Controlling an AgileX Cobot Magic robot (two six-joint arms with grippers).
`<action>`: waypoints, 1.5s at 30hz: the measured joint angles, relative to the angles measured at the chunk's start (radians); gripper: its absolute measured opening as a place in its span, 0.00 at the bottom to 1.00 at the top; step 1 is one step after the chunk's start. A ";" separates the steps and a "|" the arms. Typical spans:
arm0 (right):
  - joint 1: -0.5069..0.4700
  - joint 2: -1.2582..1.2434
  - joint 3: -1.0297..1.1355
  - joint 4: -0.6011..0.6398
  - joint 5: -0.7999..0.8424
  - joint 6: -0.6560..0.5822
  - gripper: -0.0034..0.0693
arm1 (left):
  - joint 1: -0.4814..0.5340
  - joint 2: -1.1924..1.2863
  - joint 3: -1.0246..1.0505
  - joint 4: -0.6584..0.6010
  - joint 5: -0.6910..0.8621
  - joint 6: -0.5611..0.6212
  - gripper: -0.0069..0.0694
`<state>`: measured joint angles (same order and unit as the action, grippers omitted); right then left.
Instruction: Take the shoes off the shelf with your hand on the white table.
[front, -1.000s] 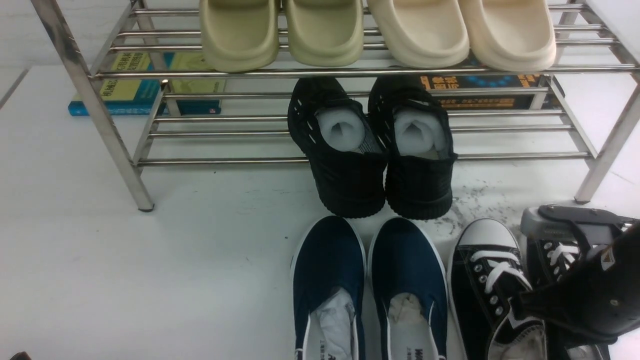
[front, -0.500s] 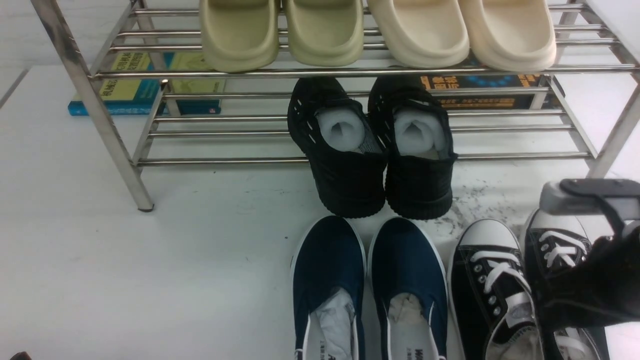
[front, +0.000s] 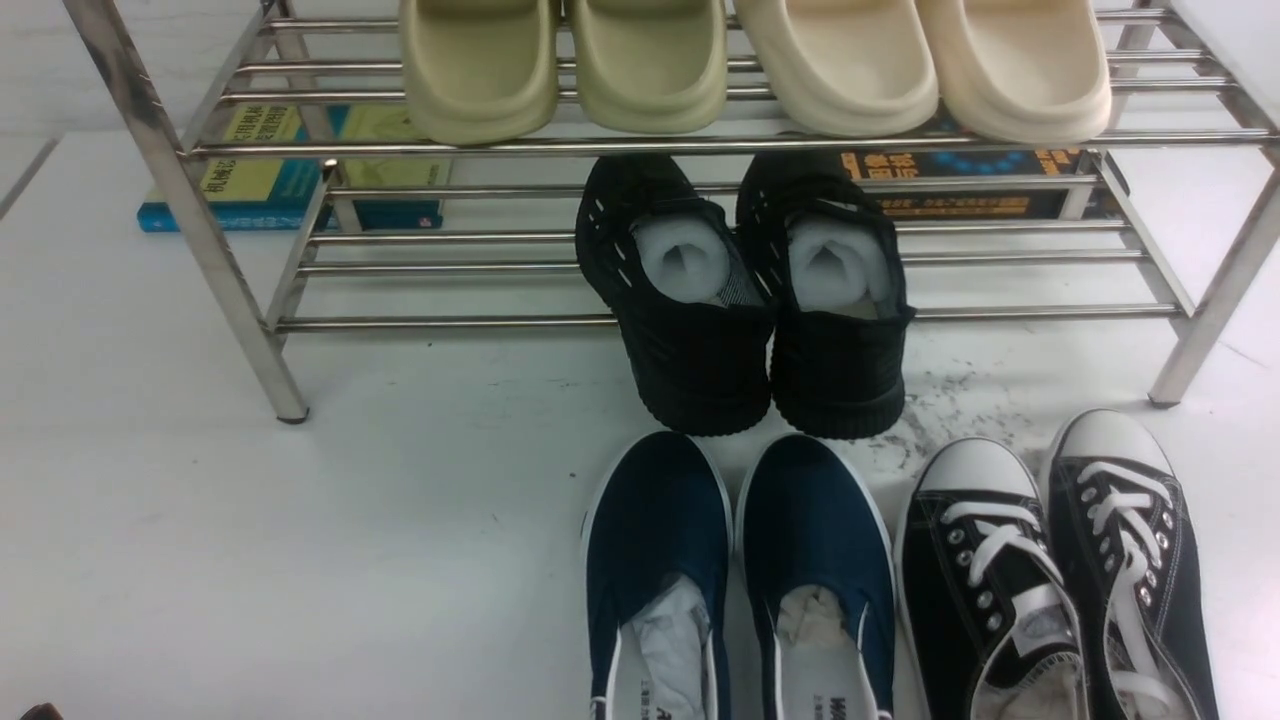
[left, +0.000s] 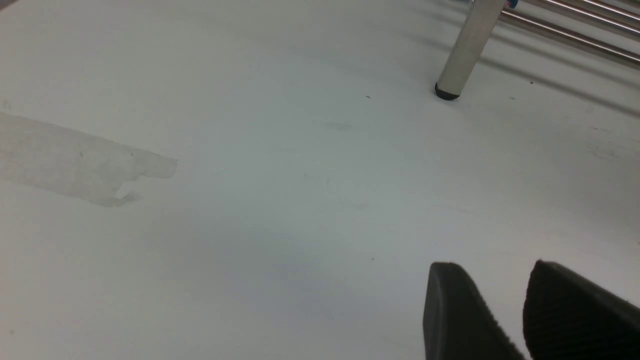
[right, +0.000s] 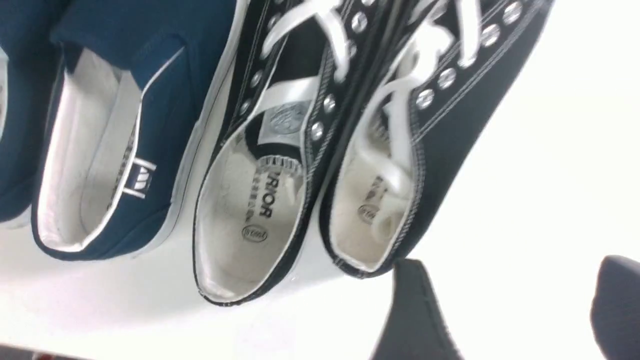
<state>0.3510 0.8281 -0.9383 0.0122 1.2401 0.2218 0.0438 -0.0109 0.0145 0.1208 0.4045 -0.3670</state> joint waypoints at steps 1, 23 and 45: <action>0.000 -0.055 0.013 -0.012 0.000 0.000 0.58 | 0.000 0.000 0.000 0.000 0.000 0.000 0.40; 0.000 -0.558 0.676 -0.112 -1.011 -0.001 0.03 | 0.000 0.000 0.000 0.000 0.000 0.000 0.40; 0.000 -0.559 0.693 -0.109 -1.031 -0.001 0.04 | 0.000 0.000 0.000 0.000 0.000 0.000 0.40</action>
<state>0.3510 0.2689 -0.2454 -0.0964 0.2091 0.2205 0.0438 -0.0109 0.0145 0.1208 0.4045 -0.3670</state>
